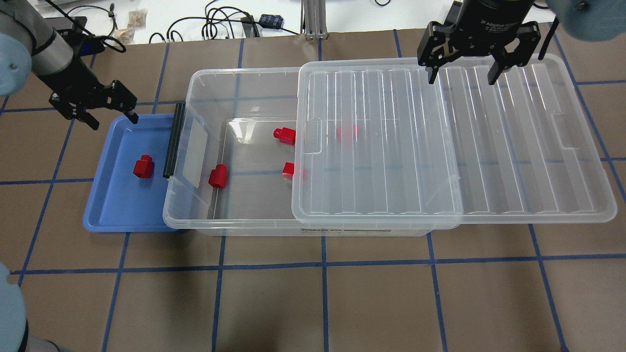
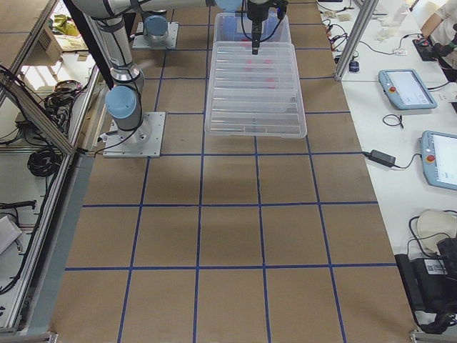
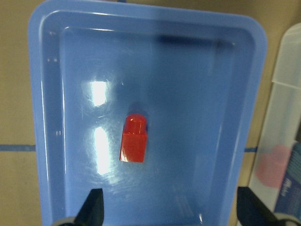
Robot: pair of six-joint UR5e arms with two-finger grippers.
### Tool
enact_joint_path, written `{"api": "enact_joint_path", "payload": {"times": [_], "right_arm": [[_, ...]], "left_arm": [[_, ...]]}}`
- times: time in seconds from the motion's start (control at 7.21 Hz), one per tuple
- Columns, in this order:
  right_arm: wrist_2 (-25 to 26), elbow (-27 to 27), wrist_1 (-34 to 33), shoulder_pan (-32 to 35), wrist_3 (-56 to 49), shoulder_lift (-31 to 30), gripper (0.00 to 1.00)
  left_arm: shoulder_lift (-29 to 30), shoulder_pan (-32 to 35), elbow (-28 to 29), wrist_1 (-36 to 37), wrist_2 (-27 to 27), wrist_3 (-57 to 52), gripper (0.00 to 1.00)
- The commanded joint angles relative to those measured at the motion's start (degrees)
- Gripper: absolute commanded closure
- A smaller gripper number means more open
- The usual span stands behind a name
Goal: Place red block in blue tray from box
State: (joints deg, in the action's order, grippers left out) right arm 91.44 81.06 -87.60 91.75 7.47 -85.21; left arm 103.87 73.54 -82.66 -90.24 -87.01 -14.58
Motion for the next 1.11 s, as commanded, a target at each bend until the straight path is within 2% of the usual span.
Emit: {"api": "enact_joint_path", "payload": {"times": [0.0, 0.28, 0.55, 0.97], "right_arm": [[-0.03, 0.07, -0.11, 0.01, 0.00, 0.04, 0.00], [0.14, 0.07, -0.02, 0.01, 0.00, 0.13, 0.00], [0.58, 0.07, -0.11, 0.01, 0.00, 0.13, 0.00], [0.59, 0.07, -0.20, 0.01, -0.18, 0.13, 0.00]], "left_arm": [[-5.76, 5.80, 1.54, -5.46, -0.09, 1.65, 0.00], [-8.92, 9.67, 1.10, -7.13, 0.26, 6.82, 0.00], [-10.78, 13.11, -4.23, -6.62, -0.61, 6.76, 0.00], [-12.02, 13.29, -4.97, -6.44, -1.32, 6.67, 0.00]]}}
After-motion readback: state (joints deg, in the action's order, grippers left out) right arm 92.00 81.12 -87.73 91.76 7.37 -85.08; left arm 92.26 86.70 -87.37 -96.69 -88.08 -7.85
